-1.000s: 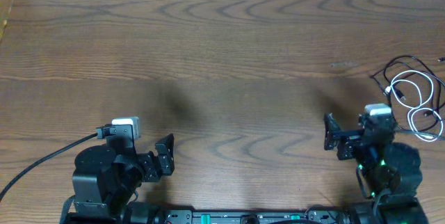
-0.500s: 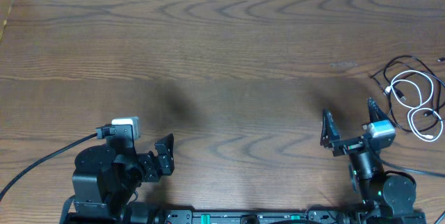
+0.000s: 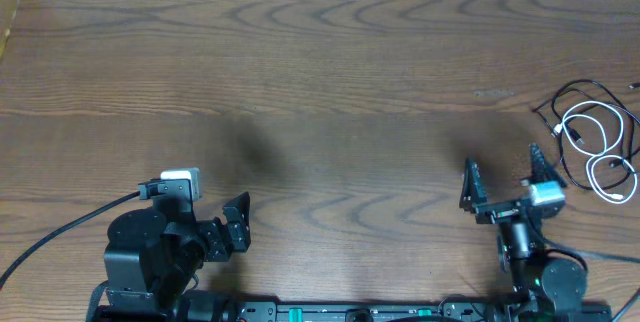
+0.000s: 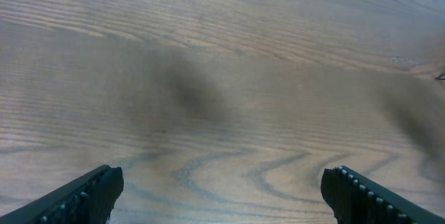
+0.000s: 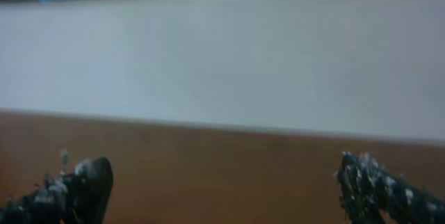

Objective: Untangle cables

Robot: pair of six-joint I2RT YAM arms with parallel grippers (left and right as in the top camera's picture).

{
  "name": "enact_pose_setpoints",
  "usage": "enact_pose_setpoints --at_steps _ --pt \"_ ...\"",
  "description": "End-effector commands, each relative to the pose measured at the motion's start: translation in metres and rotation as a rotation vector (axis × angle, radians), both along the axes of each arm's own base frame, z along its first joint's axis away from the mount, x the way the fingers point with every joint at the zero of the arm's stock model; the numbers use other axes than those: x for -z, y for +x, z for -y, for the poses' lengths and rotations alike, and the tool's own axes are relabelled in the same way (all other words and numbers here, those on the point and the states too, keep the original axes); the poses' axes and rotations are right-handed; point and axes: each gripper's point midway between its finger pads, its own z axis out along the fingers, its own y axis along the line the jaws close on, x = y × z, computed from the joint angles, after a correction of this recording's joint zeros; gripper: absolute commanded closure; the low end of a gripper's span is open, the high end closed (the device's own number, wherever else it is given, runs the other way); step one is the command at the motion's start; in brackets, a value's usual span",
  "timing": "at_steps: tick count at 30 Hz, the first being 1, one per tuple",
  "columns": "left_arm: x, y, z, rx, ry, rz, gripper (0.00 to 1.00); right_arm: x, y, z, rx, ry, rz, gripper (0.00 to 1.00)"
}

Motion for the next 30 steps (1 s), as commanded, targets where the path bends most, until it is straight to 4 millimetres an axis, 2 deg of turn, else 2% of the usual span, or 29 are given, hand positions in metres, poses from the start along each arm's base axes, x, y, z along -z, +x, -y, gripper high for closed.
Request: enact_pose_setpoints --at_steps 1,3,4,30 --pt "0.003 0.000 -0.002 -0.006 0.014 -0.006 0.04 0.025 0.003 0.003 0.020 -0.023 -0.094 0.01" --pt "0.003 0.000 -0.002 -0.006 0.014 -0.006 0.04 0.048 0.003 0.003 0.020 -0.036 -0.190 0.01" --pt "0.003 0.000 -0.002 -0.006 0.014 -0.006 0.05 0.053 0.002 0.004 0.024 -0.038 -0.208 0.01" --pt "0.003 0.000 -0.002 -0.006 0.014 -0.006 0.04 0.053 0.002 0.003 0.023 -0.038 -0.210 0.01"
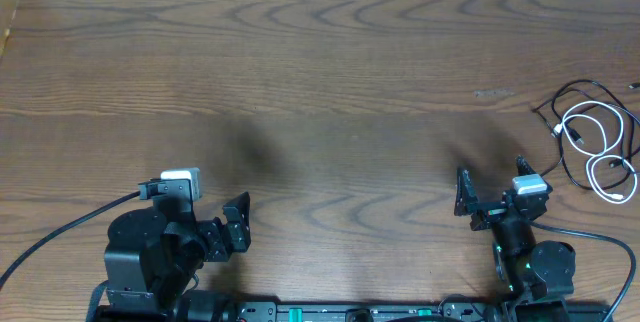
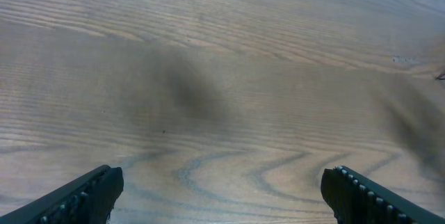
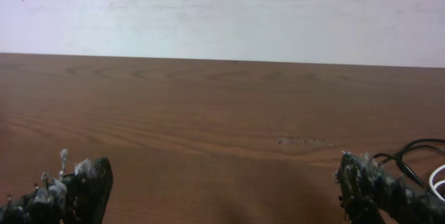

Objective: Untangle cables

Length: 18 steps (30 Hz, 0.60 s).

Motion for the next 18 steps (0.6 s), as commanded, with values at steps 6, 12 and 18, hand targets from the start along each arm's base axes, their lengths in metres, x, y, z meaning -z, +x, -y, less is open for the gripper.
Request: enact_pose_setpoints --at_steps 6,12,18 --pt "0.0026 0.0001 -0.0024 -0.006 0.014 -0.004 0.04 0.0007 -0.0002 0.0007 0.004 -0.013 0.001 0.01" --pt "0.0026 0.0001 -0.0024 -0.006 0.014 -0.004 0.04 0.0007 -0.0002 0.0007 0.004 -0.013 0.001 0.01" --pt "-0.0044 -0.0070 -0.0036 -0.008 0.013 0.044 0.04 0.0007 -0.0002 0.0007 0.004 -0.013 0.001 0.01"
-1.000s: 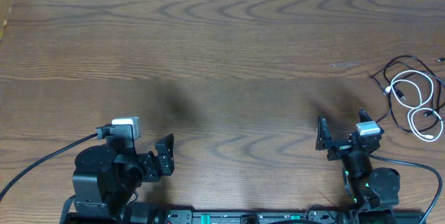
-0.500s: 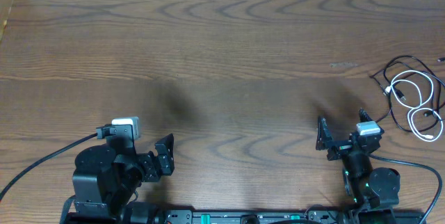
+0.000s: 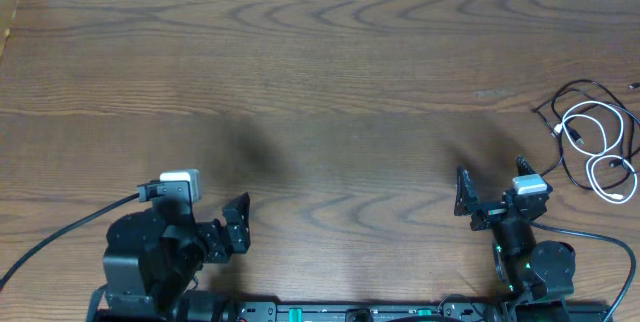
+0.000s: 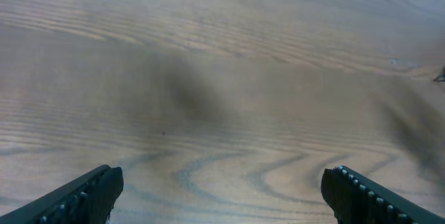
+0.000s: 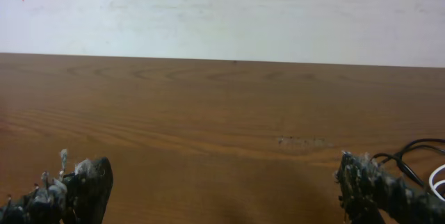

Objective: Untangle cables

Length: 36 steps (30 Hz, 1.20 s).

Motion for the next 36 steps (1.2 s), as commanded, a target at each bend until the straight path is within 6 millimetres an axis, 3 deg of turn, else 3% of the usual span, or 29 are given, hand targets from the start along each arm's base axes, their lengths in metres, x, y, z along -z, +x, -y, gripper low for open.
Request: enact_pose_setpoints --at_steps 1,8,23,36 --pt "0.000 -0.007 -0.006 -0.013 0.031 0.023 0.04 0.001 0.000 0.001 0.003 -0.013 0.001 0.01" --pt "0.020 -0.011 -0.015 -0.059 0.040 0.101 0.04 0.001 0.000 0.001 0.004 -0.013 0.001 0.01" --pt "0.061 0.035 -0.033 -0.160 0.034 0.366 0.04 0.001 0.000 0.001 0.003 -0.013 0.001 0.01" --pt "0.043 0.073 -0.035 -0.146 0.076 0.726 0.04 0.001 0.000 0.001 0.004 -0.013 0.001 0.01"
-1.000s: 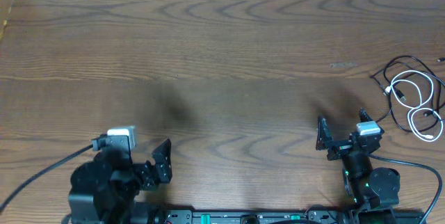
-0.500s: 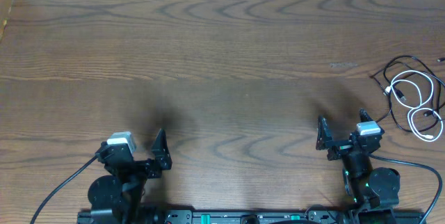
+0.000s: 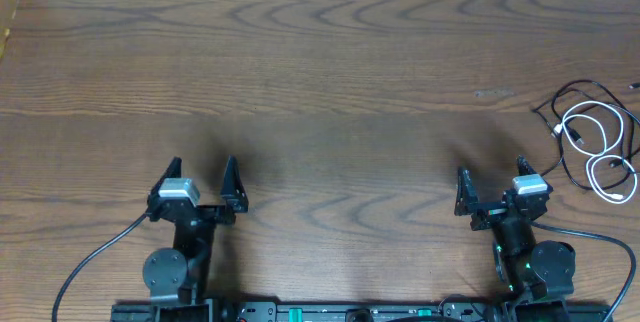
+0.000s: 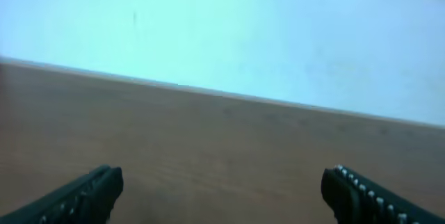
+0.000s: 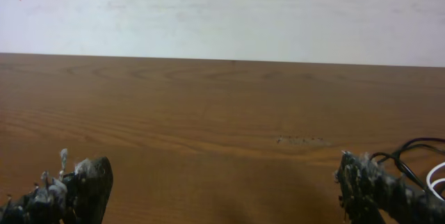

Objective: Untangle cables

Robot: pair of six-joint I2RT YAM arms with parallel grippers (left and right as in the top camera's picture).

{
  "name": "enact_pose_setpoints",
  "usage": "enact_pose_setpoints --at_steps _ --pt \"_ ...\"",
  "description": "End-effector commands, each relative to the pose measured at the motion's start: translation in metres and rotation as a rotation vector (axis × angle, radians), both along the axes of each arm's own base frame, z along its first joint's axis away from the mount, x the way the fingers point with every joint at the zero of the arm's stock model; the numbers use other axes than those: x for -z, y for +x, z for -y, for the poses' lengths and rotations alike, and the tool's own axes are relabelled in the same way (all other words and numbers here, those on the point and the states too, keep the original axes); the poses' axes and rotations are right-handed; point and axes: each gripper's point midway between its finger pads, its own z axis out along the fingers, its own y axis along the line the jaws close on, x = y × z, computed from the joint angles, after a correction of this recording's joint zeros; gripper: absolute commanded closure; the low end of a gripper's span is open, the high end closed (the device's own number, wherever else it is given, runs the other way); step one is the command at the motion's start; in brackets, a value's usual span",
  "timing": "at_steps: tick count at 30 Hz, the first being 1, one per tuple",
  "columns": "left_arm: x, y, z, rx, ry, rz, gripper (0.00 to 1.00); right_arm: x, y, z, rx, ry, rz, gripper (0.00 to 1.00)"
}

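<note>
A tangle of one black and one white cable (image 3: 595, 140) lies at the table's right edge; a bit of it shows in the right wrist view as cable loops (image 5: 424, 156). My right gripper (image 3: 493, 192) stands open low at the front right, left of the tangle, nothing between its fingers (image 5: 224, 189). My left gripper (image 3: 198, 184) stands open at the front left, far from the cables, and its view (image 4: 222, 193) holds only bare wood and wall.
The wooden table (image 3: 320, 82) runs back to a white wall (image 5: 222, 8). A faint pale scuff (image 3: 492, 93) marks the wood to the left of the cables. Black power leads trail from both arm bases at the front edge.
My left arm has risen from its folded pose: the gripper now stands upright, facing the far wall, still open. My right arm and the cables have not moved.
At first my right gripper stood a bit higher, facing mostly wall, while the left arm lay folded, looking down at the wood. The right then dropped lower and stayed there. The left has now lifted upright. The cables lay untouched throughout.
</note>
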Motion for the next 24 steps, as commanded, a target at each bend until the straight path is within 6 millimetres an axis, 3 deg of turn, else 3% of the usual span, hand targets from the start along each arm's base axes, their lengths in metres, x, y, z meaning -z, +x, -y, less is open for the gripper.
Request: enact_pose_setpoints --at_steps 1,5,11,24 --pt "0.003 0.003 -0.002 -0.013 0.053 0.052 0.04 0.000 0.000 0.000 0.001 -0.012 0.002 0.01" --pt "0.005 0.003 -0.002 -0.016 0.128 0.049 0.04 0.000 0.000 0.000 0.001 -0.012 0.002 0.01" --pt "0.057 0.001 -0.002 -0.002 0.121 -0.163 0.04 0.000 0.000 0.000 0.001 -0.013 0.002 0.01" --pt "0.056 0.001 -0.003 -0.006 0.122 -0.157 0.04 0.000 0.000 0.000 0.001 -0.012 0.002 0.01"
